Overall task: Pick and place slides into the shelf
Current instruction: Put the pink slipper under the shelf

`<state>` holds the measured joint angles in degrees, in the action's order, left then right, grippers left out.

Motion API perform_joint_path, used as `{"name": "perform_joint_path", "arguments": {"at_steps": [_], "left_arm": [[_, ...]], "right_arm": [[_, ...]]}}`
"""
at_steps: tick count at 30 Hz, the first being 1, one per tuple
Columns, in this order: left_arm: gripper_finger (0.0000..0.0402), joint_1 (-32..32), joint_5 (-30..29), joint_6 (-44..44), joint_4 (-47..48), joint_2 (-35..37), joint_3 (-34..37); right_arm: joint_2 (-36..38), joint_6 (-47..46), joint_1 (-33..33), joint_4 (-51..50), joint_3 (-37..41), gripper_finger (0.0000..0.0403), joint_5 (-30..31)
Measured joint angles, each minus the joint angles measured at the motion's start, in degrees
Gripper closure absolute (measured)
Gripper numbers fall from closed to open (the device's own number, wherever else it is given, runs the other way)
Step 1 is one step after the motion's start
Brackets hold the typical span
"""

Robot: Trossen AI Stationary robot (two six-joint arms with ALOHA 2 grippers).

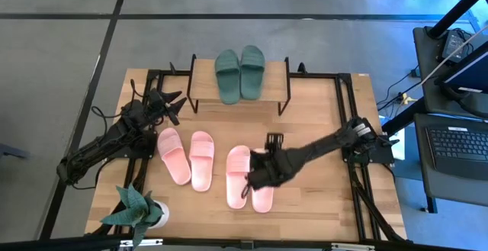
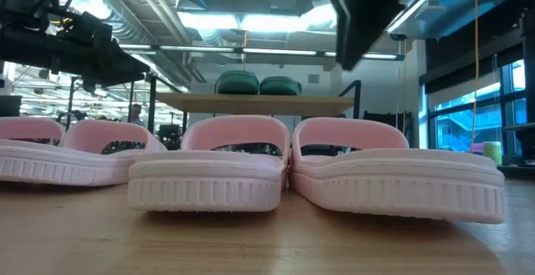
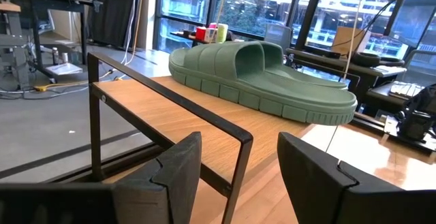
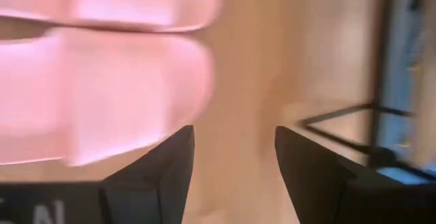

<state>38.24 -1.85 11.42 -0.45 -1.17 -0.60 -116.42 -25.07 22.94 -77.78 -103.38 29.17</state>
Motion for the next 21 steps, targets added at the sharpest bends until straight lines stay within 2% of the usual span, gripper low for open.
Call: {"name": "perform_joint_path", "arguments": {"at_steps": [3, 9, 12, 21], "left_arm": [[0.0216, -0.01, 0.0, 0.0, 0.0, 0.0, 0.0], [0.0216, 0.0, 0.0, 0.0, 0.0, 0.0, 0.0], [0.0216, 0.0, -0.02, 0.0, 0.0, 0.0, 0.0], [0.0216, -0.02, -0.61, 0.0, 0.0, 0.0, 0.0]], "right_arm": [[0.0, -2.05, 2.4, 3.36, 1.68, 0.0197, -3.19], [-0.04, -4.69, 6.51, 10.78, 1.65, 0.0197, -3.23], [-0.8, -4.77, 6.97, 10.7, 1.65, 0.0197, -1.33], [-5.83, -4.71, 6.88, 10.75, 1.65, 0.0197, -1.03]]}}
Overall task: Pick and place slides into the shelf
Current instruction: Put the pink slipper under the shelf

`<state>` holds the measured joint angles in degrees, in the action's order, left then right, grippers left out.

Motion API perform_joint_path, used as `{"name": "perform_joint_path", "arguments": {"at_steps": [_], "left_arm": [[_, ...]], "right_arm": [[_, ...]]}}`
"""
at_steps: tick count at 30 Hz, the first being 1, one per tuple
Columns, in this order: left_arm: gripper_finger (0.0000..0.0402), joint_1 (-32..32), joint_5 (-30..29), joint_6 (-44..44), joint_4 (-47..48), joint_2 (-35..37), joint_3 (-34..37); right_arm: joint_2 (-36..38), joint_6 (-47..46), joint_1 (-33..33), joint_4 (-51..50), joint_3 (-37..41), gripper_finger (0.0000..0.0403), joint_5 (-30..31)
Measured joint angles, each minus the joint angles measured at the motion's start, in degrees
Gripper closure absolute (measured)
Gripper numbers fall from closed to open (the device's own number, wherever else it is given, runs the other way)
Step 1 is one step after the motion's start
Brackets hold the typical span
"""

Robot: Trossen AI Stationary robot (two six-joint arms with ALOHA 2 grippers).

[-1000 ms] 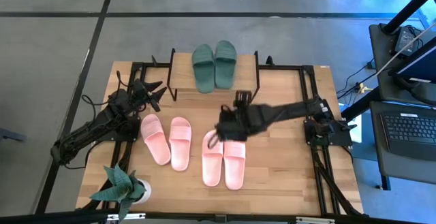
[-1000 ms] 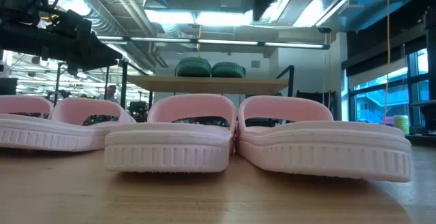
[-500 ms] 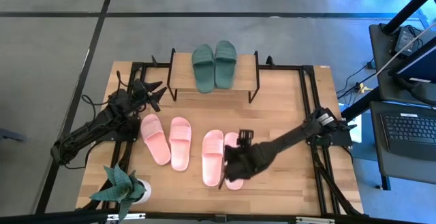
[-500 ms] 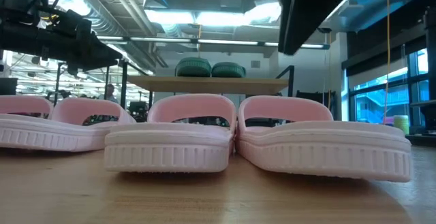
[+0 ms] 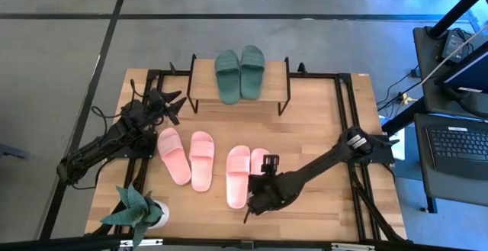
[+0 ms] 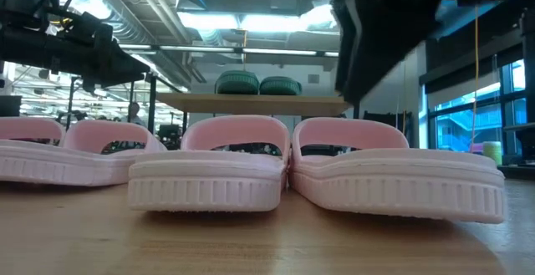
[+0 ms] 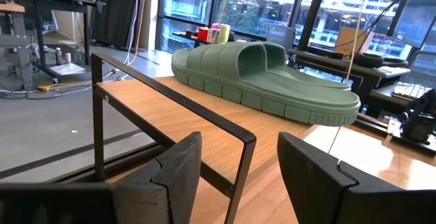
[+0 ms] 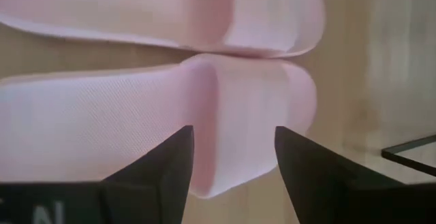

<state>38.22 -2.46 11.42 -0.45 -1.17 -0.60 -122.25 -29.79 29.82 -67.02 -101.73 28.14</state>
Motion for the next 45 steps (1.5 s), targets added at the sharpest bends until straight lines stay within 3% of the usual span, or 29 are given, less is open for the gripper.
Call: {"name": "perform_joint_path", "arguments": {"at_steps": [6, 15, 20, 26, 35, 45], "left_arm": [[0.0216, 0.0, 0.0, 0.0, -0.02, 0.0, 0.0], [0.0216, 0.02, 0.0, 0.0, -0.02, 0.0, 0.0], [0.0216, 0.01, 0.0, 0.0, -0.02, 0.0, 0.0], [0.0216, 0.02, 0.0, 0.0, -0.02, 0.0, 0.0], [0.0216, 0.0, 0.0, 0.0, -0.02, 0.0, 0.0], [0.0216, 0.02, -0.02, -3.45, -0.02, 0.02, 0.0]], "right_arm": [[-4.82, 0.16, -0.02, -0.31, 0.0, 0.0197, 0.43], [-6.59, -1.53, -0.76, -4.67, 0.0, 0.0207, 9.62], [-6.56, -1.54, -2.3, -6.02, 0.0, 0.0266, 9.43], [-6.56, -1.51, -4.33, -7.71, 0.0, 0.0383, 9.44], [-6.54, -7.22, -9.73, -15.78, -0.02, 0.0389, 11.51], [-5.36, 0.06, -17.16, -15.35, -0.02, 0.0389, 18.55]]}}
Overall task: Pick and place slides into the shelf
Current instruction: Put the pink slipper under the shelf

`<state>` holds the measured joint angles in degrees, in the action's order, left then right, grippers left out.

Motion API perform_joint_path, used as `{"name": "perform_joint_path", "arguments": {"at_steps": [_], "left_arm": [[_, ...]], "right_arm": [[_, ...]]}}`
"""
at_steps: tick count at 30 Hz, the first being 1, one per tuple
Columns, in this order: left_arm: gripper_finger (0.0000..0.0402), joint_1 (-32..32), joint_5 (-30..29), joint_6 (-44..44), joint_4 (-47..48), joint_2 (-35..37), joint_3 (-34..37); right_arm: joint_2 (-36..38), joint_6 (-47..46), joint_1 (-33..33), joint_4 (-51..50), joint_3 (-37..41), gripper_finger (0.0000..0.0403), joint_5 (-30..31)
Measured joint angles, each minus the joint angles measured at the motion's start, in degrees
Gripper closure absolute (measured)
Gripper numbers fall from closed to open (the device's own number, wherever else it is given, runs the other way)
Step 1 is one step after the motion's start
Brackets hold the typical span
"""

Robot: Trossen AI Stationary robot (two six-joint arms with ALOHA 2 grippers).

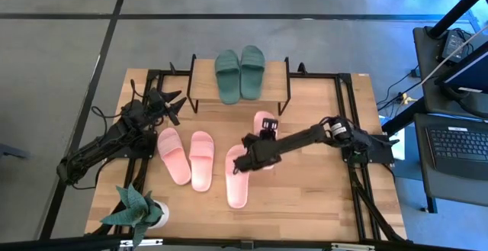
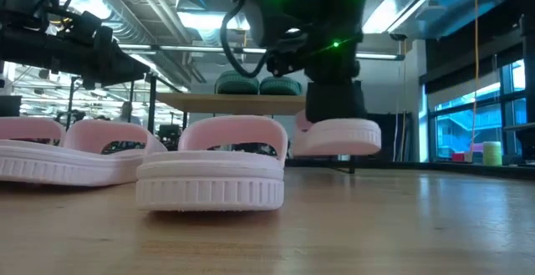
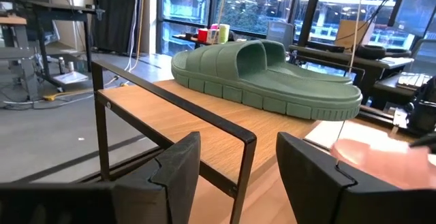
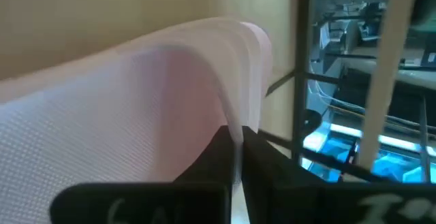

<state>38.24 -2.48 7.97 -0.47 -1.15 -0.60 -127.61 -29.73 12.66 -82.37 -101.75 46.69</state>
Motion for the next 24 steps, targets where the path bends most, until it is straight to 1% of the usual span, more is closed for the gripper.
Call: {"name": "perform_joint_path", "arguments": {"at_steps": [4, 10, 14, 21, 24], "left_arm": [[0.0216, -0.01, 0.0, -0.11, 0.0, -0.02, 0.0], [0.0216, -0.02, 0.0, -1.05, 0.0, -0.02, 0.0], [0.0216, -0.02, 0.0, -1.06, -0.01, -0.02, -0.01], [0.0216, 0.0, 0.0, -1.03, -0.02, -0.01, -0.02], [0.0216, -0.01, 0.0, -1.03, -0.02, -0.01, -0.02]], "right_arm": [[2.05, 2.51, -2.14, 2.62, 1.55, 0.0389, 0.09], [9.8, 9.28, -3.55, 17.79, 13.49, 0.0389, -0.19], [13.97, 10.88, -4.59, 24.61, 19.31, 0.039, -0.08], [14.23, 13.52, -7.76, 32.14, 23.97, 0.039, 0.02], [14.03, 13.65, -8.67, 32.99, 25.01, 0.039, -0.17]]}}
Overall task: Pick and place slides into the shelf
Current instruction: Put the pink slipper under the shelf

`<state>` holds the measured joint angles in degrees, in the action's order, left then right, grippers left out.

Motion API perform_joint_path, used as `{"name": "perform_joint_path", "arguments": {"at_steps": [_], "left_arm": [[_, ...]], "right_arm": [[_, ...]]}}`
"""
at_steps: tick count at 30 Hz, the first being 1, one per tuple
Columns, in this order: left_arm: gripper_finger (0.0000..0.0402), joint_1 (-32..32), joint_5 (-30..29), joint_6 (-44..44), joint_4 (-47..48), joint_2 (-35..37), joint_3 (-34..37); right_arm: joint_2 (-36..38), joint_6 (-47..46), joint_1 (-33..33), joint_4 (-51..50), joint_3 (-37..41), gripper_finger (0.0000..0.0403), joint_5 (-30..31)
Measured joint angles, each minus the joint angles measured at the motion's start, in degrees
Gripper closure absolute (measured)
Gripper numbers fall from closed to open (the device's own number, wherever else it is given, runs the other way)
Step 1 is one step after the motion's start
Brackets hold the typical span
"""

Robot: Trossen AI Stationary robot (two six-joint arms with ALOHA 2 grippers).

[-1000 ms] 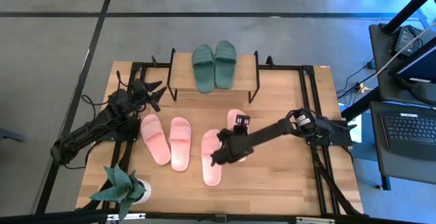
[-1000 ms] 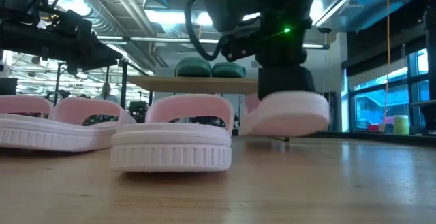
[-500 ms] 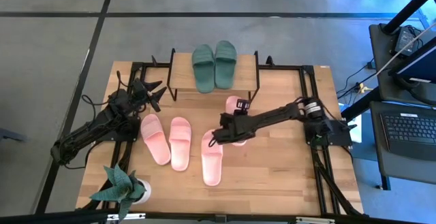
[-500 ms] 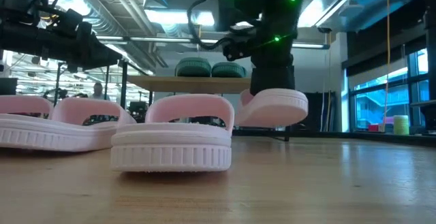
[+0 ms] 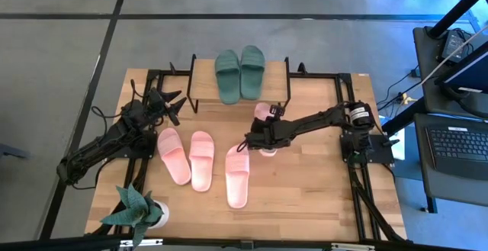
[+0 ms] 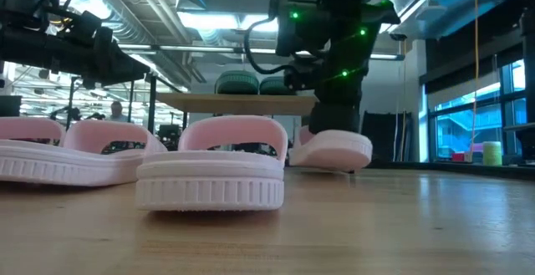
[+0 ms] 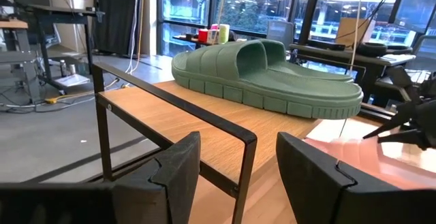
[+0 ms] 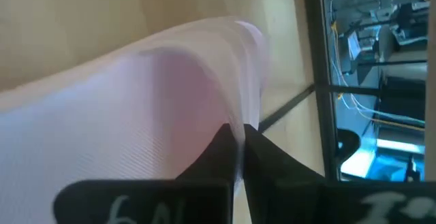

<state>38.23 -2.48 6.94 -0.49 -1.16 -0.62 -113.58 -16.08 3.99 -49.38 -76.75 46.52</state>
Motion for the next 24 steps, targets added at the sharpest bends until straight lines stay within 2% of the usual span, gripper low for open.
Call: {"name": "perform_joint_path", "arguments": {"at_steps": [5, 11, 17, 24], "left_arm": [[0.0216, 0.01, -0.02, -0.02, 0.0, -0.01, 0.0], [0.0216, 0.01, -0.02, -0.04, 0.0, -0.01, 0.0], [0.0216, 0.01, -0.01, -0.04, 0.01, -0.01, 0.0], [0.0216, 0.0, 0.0, -0.04, 0.0, -0.01, 0.0]], "right_arm": [[0.02, -0.55, -0.88, 1.22, 0.46, 0.0387, 0.03], [0.02, -0.1, -0.85, 2.01, 0.46, 0.0329, -0.15], [0.02, -1.09, -0.83, 1.88, 0.46, 0.0296, -0.48], [0.02, -0.26, -0.83, 1.97, 0.44, 0.0255, -5.93]]}}
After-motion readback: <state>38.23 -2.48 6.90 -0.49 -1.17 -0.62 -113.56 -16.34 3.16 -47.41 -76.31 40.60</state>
